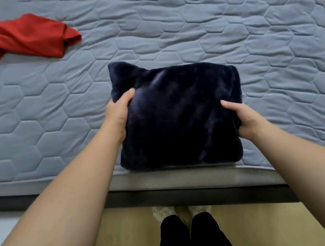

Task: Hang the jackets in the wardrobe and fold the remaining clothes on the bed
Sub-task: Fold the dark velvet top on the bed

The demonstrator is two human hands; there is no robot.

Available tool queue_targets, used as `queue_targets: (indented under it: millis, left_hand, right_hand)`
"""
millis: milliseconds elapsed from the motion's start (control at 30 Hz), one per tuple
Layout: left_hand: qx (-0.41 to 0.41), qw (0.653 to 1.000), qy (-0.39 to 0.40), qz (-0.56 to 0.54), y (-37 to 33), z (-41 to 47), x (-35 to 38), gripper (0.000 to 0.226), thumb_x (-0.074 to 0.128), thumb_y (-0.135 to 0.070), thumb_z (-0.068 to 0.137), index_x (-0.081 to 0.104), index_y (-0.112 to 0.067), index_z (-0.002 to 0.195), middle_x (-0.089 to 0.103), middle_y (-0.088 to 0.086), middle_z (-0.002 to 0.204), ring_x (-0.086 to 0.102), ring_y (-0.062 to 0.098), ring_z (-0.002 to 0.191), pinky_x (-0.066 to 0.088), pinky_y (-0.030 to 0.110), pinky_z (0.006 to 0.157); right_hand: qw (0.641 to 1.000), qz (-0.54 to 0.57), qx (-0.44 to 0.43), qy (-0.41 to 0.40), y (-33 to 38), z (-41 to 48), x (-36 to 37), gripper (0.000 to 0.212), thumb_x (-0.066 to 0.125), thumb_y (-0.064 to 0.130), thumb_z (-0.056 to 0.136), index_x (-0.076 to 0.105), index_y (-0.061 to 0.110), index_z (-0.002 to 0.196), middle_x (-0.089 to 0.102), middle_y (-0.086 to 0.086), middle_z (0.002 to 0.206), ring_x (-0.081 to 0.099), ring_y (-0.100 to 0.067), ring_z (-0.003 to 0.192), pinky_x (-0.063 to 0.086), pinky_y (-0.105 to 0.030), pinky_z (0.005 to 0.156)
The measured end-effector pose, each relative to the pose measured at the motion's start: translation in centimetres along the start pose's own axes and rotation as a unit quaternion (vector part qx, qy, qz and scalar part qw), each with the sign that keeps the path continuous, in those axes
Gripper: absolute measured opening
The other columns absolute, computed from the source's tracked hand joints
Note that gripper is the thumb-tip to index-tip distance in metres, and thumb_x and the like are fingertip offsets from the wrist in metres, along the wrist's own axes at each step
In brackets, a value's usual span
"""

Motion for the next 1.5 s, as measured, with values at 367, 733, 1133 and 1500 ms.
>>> queue_targets:
  millis: [367, 733, 1133, 1500]
  left_hand:
    - [0.072, 0.987, -0.124, 0.070, 1.7, 2.9, -0.4, 0.032, 0.061, -0.033, 0.088, 0.050, -0.017, 0.113, 0.059, -0.007, 0.100, 0.058, 0.013, 0.095, 0.045, 0.021, 0.075]
    - [0.417, 0.655, -0.018, 0.630, 1.5, -2.9, 4.5, 0.070, 0.043, -0.046, 0.085, 0.023, -0.028, 0.149, 0.008, 0.009, 0.159, 0.004, 0.028, 0.147, 0.001, 0.057, 0.114]
    - [0.379, 0.640, -0.031, 0.667, 6.0, 5.2, 4.7, 0.071, 0.034, -0.053, 0.084, 0.014, -0.036, 0.150, -0.002, 0.009, 0.160, 0.000, 0.026, 0.147, 0.005, 0.062, 0.111]
    - [0.094, 0.983, 0.042, 0.153, -2.8, 4.7, 1.3, 0.030, 0.075, -0.023, 0.078, 0.061, -0.017, 0.104, 0.067, 0.009, 0.112, 0.065, 0.007, 0.078, 0.052, 0.018, 0.068]
  right_hand:
    - [0.934, -0.168, -0.204, -0.241, 0.7, 0.9, 0.7, 0.046, 0.068, 0.021, 0.084, 0.046, 0.015, 0.125, 0.060, -0.003, 0.115, 0.060, -0.017, 0.101, 0.046, -0.026, 0.085]
    - [0.562, -0.684, -0.445, -0.138, 1.2, -1.5, 11.3, 0.065, 0.042, 0.039, 0.090, 0.019, 0.030, 0.150, 0.011, -0.002, 0.160, 0.005, -0.027, 0.147, 0.001, -0.062, 0.111]
    - [0.526, -0.737, -0.378, -0.192, -1.3, 7.2, 8.3, 0.066, 0.036, 0.048, 0.087, 0.017, 0.037, 0.150, 0.006, -0.003, 0.160, 0.003, -0.027, 0.147, 0.000, -0.065, 0.110]
    - [0.639, -0.728, -0.240, -0.062, 11.0, 4.1, 5.8, 0.082, 0.067, 0.062, 0.071, 0.036, 0.031, 0.140, 0.049, 0.001, 0.139, 0.042, -0.024, 0.131, 0.026, -0.051, 0.110]
Point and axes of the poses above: each hand's wrist, its own z-axis towards the middle knuckle, its own x-axis out of the palm, y = z × x, the point moved 4 cm from there along z, towards the middle knuckle
